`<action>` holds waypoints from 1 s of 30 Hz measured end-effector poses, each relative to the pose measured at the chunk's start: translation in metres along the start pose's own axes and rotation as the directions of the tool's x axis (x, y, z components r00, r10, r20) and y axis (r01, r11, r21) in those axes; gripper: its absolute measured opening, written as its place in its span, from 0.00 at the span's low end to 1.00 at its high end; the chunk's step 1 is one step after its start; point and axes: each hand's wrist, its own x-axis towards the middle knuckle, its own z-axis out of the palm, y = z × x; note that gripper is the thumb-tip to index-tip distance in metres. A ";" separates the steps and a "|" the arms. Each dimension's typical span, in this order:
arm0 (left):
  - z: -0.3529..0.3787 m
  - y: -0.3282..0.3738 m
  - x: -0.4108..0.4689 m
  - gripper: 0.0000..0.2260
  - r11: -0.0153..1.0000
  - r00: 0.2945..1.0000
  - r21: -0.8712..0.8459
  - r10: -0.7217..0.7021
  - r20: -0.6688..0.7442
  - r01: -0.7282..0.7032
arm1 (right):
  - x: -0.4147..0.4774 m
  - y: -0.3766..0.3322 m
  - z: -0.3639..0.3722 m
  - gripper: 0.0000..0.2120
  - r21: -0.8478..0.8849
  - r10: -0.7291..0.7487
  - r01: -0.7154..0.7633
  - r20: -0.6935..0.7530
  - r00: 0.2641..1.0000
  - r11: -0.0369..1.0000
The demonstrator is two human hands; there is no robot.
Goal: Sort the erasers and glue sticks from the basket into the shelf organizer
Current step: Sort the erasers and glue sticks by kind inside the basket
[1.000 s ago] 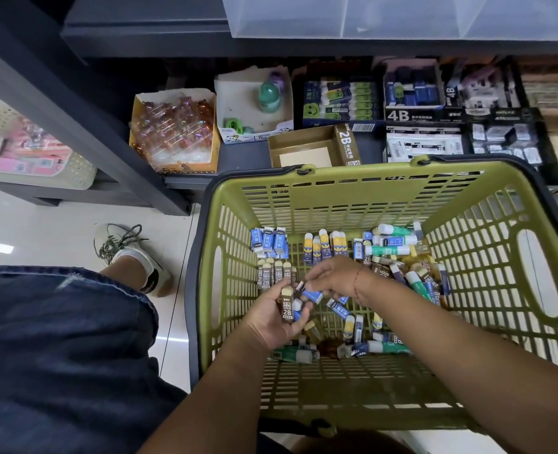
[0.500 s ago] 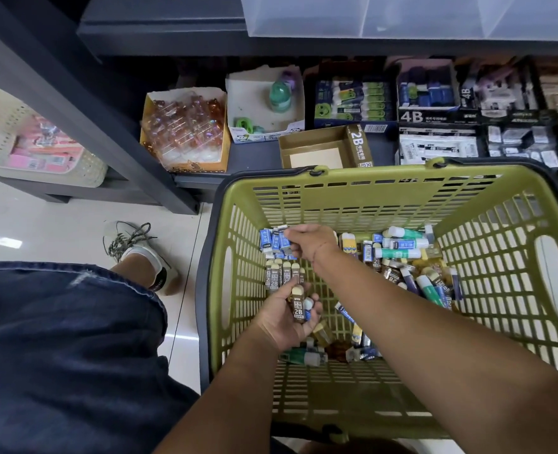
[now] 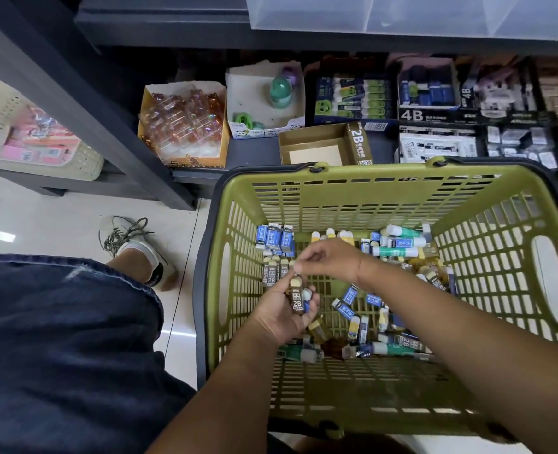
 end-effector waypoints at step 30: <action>-0.008 -0.008 -0.001 0.17 0.936 0.976 0.326 -0.067 -0.208 0.133 | 0.020 0.025 0.023 0.09 -0.036 0.151 -0.151 -0.004 0.988 0.988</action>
